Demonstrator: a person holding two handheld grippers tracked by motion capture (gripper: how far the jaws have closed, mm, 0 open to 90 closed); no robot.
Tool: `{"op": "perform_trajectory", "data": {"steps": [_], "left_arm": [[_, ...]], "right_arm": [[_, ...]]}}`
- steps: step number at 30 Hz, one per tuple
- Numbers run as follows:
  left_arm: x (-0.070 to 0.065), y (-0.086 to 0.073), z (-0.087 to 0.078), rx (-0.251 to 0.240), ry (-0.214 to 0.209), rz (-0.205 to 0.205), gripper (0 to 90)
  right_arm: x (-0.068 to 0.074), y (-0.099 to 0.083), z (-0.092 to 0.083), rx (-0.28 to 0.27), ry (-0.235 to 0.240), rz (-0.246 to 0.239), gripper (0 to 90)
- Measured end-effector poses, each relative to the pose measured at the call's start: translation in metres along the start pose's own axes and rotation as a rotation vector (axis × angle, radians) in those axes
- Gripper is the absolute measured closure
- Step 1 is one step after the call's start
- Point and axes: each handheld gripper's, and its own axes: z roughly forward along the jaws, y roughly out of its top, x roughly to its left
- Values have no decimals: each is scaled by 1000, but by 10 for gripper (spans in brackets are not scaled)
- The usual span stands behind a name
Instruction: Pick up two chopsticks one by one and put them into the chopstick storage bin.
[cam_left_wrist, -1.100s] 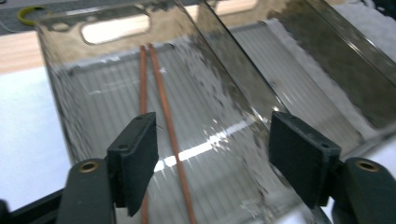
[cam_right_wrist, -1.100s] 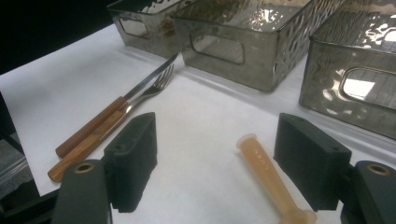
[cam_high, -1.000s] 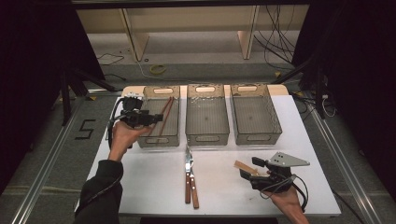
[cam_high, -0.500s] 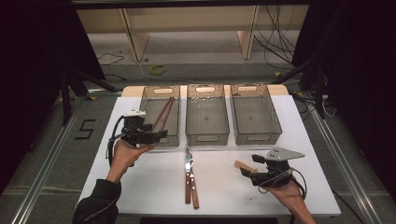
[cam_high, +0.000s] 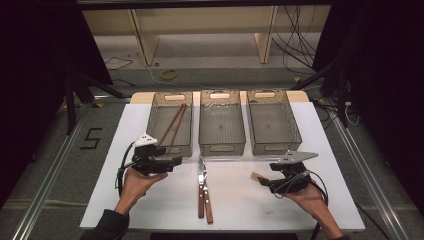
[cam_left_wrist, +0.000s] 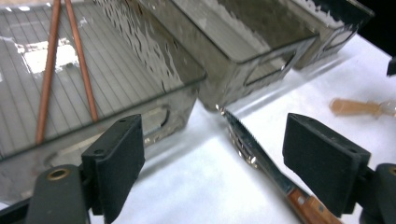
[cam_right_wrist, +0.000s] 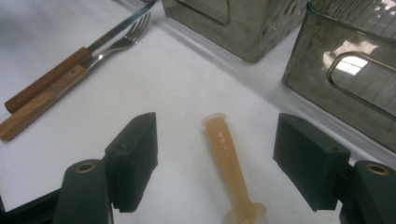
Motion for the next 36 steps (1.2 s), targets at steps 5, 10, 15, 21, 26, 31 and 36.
{"op": "perform_trajectory", "data": {"steps": [5,10,15,21,26,31,36], "left_arm": [[-4,-13,2,8,3,2,187],[-11,-18,0,-12,-4,11,186],[-17,-25,-3,-26,-12,33,179],[-18,-30,-4,-27,-10,50,173],[-21,-31,-7,-68,-9,75,170],[-23,-33,-11,-81,-18,87,169],[-24,-36,-12,-84,-10,96,169]], "right_arm": [[-5,2,5,40,-3,-5,319],[-7,5,9,76,-6,-16,322],[-12,7,13,105,3,-18,332],[-15,10,17,159,11,-36,361],[-15,13,20,206,19,-59,385],[-15,14,24,255,13,-88,429],[-15,15,30,292,20,-108,496]]}}
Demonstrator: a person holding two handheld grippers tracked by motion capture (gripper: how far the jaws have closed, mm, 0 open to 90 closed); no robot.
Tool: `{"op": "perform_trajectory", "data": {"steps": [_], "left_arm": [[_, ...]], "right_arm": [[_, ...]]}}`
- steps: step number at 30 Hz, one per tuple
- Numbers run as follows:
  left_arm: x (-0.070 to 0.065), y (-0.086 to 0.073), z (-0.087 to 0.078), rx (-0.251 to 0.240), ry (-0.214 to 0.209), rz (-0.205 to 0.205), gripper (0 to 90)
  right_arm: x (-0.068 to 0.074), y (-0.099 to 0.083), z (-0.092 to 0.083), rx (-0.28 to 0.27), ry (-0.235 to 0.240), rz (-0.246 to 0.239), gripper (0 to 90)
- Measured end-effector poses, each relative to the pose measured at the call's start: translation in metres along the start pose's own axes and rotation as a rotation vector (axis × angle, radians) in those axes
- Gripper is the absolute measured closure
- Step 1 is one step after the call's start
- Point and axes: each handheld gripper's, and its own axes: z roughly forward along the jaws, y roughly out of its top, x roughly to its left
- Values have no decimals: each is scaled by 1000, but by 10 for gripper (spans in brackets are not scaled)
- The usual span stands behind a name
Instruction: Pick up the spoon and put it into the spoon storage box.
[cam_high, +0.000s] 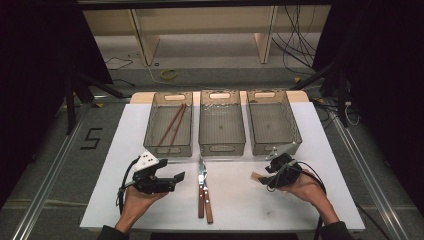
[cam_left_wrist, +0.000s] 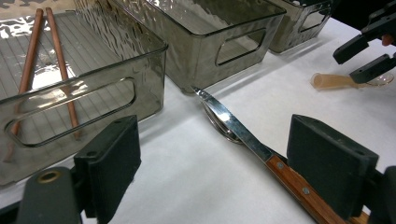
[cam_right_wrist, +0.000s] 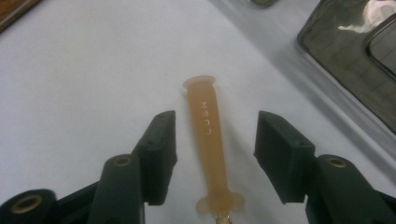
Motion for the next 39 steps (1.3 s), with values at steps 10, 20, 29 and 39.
{"op": "perform_trajectory", "data": {"steps": [10,20,29,39], "left_arm": [[-1,-5,1,17,-6,-11,169],[0,-7,0,12,-4,-13,169],[1,-7,-1,4,4,-2,172],[1,-8,1,14,3,-15,173]], "right_arm": [[-1,2,15,67,-5,-27,595],[1,3,18,91,-6,-39,727],[4,4,14,84,-32,-52,755],[2,7,-5,-24,-25,-10,759]]}}
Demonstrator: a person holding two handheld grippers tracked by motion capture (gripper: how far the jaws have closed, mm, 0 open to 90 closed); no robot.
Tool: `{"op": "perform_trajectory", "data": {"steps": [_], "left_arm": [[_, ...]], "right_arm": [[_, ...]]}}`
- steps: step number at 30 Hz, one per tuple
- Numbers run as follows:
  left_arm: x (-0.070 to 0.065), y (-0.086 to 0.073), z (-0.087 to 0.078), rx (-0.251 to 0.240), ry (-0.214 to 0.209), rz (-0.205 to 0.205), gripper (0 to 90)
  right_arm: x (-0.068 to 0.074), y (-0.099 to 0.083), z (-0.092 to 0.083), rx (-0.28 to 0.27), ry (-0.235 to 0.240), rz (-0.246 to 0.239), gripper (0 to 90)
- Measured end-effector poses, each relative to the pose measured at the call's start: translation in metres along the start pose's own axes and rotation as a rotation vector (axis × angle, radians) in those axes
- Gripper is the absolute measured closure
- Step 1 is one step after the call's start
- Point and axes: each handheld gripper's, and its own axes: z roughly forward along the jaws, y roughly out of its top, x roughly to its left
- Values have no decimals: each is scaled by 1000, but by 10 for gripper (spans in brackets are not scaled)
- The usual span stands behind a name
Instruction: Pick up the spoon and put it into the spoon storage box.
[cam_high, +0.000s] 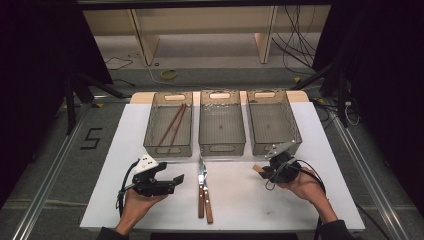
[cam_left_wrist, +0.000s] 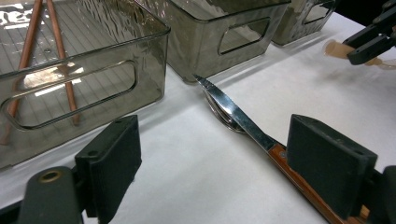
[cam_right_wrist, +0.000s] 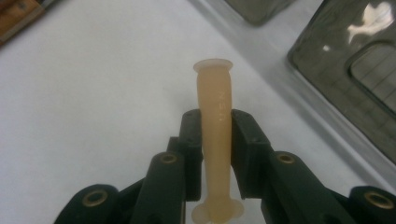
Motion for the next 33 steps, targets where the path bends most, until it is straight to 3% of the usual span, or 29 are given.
{"op": "perform_trajectory", "data": {"steps": [4,10,14,33], "left_arm": [[0,0,1,1,-1,13,171],[-1,-1,1,-6,-7,14,167],[-2,-1,0,-16,-8,19,166],[-3,-1,1,-26,-8,21,166]], "right_arm": [[-1,3,-9,-65,18,22,760],[-5,12,-19,-167,2,45,759],[-8,23,-22,-201,-19,55,759],[-13,76,-16,-263,-56,57,758]]}}
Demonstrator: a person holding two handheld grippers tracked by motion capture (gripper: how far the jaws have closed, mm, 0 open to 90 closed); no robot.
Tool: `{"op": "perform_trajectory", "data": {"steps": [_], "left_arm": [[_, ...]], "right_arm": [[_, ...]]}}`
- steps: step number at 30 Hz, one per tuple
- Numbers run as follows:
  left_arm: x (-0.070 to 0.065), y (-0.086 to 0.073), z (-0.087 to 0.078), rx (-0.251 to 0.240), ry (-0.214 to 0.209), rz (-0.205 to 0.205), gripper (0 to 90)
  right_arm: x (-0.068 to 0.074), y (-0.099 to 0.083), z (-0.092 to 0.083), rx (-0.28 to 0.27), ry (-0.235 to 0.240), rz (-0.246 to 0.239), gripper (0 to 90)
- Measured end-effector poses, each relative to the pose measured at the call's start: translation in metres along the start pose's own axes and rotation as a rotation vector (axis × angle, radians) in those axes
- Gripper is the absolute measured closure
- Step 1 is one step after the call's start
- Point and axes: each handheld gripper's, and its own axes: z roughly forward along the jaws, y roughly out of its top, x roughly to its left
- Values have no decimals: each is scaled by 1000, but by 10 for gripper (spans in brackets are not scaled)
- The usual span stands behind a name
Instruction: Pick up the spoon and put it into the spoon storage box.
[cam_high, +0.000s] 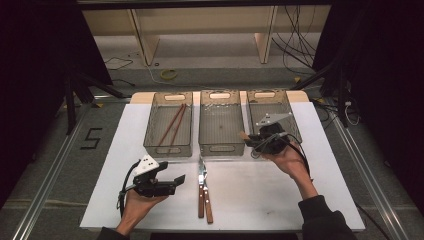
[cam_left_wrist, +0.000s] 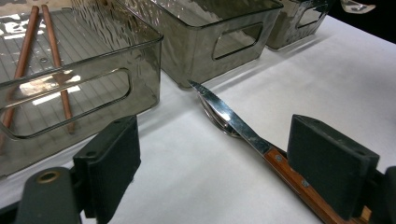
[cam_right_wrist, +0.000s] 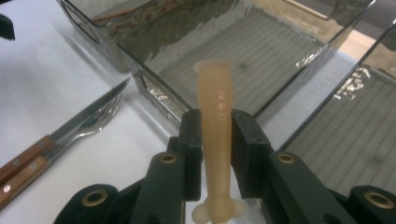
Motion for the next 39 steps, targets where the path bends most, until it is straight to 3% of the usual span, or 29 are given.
{"op": "perform_trajectory", "data": {"steps": [15,39], "left_arm": [[0,0,1,5,-3,-3,165],[1,0,1,10,-8,0,163]], "right_arm": [[1,34,22,-14,-13,4,756],[-8,61,56,-1,-48,37,755]]}}
